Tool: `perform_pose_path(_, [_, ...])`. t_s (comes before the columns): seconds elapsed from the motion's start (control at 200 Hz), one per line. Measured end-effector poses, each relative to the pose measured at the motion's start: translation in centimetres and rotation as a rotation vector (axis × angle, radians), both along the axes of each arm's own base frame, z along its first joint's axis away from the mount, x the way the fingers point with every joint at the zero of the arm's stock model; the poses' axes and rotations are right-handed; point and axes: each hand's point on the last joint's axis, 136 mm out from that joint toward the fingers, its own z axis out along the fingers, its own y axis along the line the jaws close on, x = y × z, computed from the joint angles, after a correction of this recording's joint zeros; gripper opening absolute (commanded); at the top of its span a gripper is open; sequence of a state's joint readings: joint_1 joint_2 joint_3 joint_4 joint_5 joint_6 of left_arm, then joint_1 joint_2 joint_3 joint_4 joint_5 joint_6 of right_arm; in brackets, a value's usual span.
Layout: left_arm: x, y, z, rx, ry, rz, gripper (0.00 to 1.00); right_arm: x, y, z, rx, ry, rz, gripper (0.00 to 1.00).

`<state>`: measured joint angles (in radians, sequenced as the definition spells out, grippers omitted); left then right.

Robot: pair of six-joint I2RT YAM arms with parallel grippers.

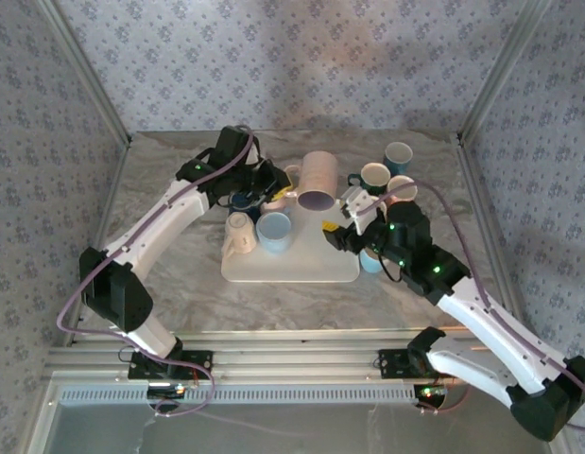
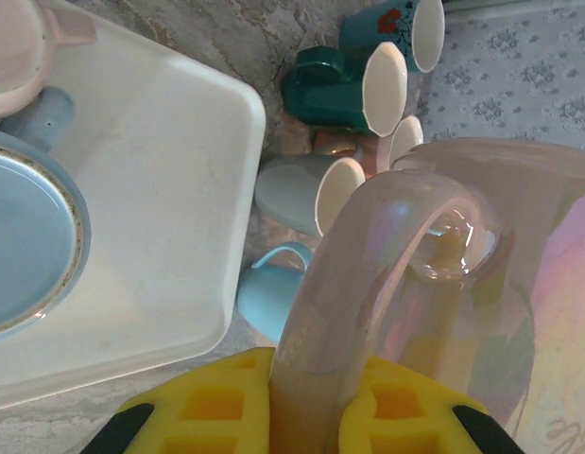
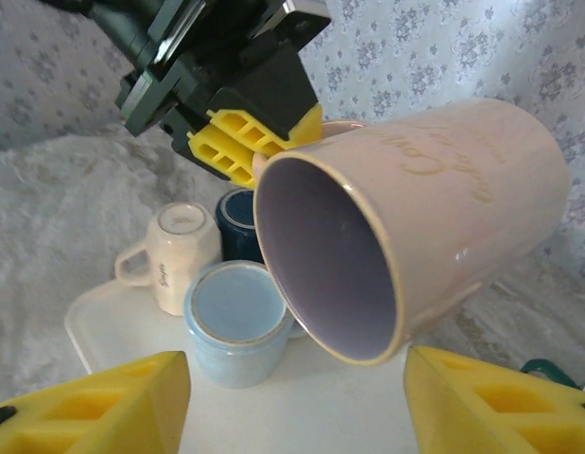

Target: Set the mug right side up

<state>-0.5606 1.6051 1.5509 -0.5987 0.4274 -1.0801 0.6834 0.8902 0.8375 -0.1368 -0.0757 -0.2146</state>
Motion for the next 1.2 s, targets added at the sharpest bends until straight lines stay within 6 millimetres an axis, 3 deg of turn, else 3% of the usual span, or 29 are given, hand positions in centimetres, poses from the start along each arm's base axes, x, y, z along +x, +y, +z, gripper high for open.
perform_pose_path(0.26, [0.3, -0.4, 0.3, -0.015, 0.002, 0.037, 0.0, 2.2, 0.1, -0.1, -0.103, -0.115, -0.184, 0.59])
perform_pose_path(0.41, [0.4, -0.4, 0.1, -0.012, 0.007, 0.044, 0.0, 3.7, -1.0, 0.4, -0.102, -0.145, -0.3, 0.52])
perform_pose_path(0.595, [0.4, -0.5, 0.0, -0.015, 0.016, 0.051, 0.0, 4.5, -1.9, 1.3, -0.078, -0.174, -0.389, 0.52])
perform_pose_path(0.814, [0.5, -0.8, 0.2, -0.029, 0.015, 0.059, 0.0, 5.6, -1.6, 1.3, -0.055, -0.188, -0.441, 0.5])
perform_pose_path(1.004, [0.4, -1.2, -0.3, -0.039, 0.019, 0.06, 0.0, 6.8, -1.5, 1.0, -0.044, -0.208, -0.505, 0.35])
perform_pose_path(1.084, [0.3, -1.1, -0.9, -0.039, 0.039, 0.068, 0.0, 7.1, -1.4, 0.8, -0.044, -0.207, -0.519, 0.25])
perform_pose_path(1.154, [0.2, -1.1, -1.2, -0.046, 0.05, 0.078, 0.0, 7.2, -1.4, 0.4, -0.06, -0.208, -0.524, 0.07])
perform_pose_path(1.199, [0.1, -1.1, -1.2, -0.055, 0.057, 0.084, 0.0, 7.3, -1.4, 0.0, -0.091, -0.212, -0.525, 0.05])
